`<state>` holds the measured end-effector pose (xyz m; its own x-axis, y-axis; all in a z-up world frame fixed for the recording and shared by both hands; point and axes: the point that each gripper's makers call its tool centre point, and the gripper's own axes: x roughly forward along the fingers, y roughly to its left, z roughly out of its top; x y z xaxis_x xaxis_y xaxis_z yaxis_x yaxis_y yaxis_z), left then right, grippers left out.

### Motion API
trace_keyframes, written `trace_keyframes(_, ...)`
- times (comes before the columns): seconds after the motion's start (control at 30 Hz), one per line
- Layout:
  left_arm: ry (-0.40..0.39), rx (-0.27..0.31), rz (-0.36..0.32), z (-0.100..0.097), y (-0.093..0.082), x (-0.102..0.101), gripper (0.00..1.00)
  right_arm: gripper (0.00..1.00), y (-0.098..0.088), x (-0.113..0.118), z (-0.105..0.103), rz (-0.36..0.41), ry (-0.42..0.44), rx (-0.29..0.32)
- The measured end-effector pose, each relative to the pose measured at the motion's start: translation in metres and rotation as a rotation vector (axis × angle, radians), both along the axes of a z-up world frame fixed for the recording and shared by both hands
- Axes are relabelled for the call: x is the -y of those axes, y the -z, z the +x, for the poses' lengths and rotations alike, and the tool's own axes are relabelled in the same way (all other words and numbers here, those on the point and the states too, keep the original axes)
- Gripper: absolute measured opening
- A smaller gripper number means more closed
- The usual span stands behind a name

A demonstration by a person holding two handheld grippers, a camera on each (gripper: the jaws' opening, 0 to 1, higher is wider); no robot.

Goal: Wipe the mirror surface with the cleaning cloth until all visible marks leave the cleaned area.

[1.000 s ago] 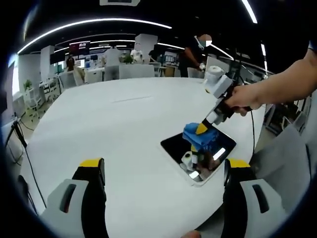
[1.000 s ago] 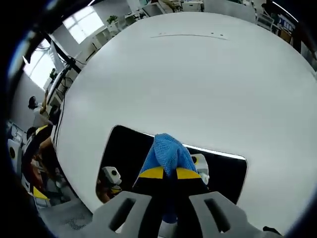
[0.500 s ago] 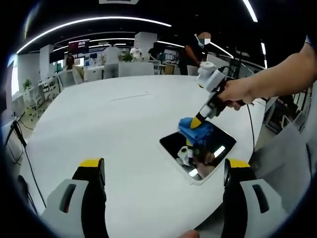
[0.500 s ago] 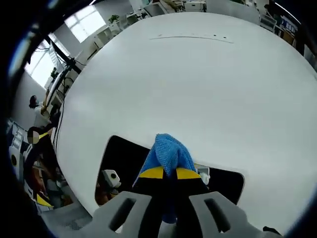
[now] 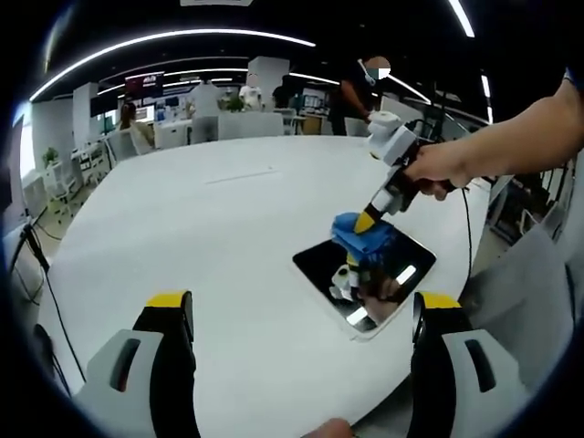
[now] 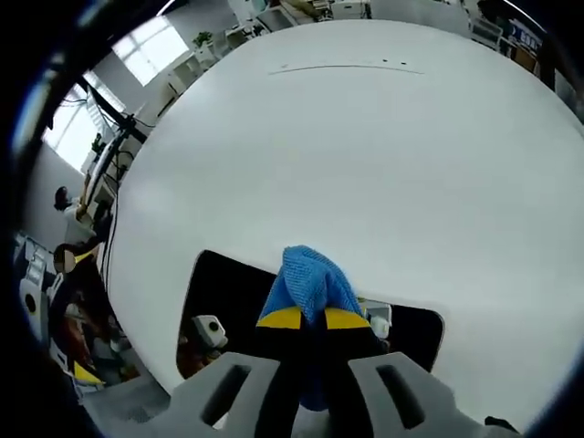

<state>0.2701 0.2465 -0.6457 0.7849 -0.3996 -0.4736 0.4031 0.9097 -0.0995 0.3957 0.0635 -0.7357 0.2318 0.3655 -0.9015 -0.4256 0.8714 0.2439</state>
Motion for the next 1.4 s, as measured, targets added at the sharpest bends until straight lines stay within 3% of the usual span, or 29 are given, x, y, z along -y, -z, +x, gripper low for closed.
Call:
trace_keyframes(0.37, -0.008, 0.0, 0.003, 0.003, -0.001, 0.001, 0.99, 0.0, 0.004, 0.021, 0.009, 0.01, 0.043, -0.008)
trace_keyframes(1.0, -0.006, 0.005, 0.021, 0.001, -0.003, 0.003, 0.99, 0.0, 0.003, 0.027, 0.007, -0.027, 0.015, 0.005)
trace_keyframes(1.4, -0.011, 0.01, 0.019, 0.001, -0.005, 0.002, 0.99, 0.0, 0.003, 0.031, 0.006, -0.041, 0.044, 0.014)
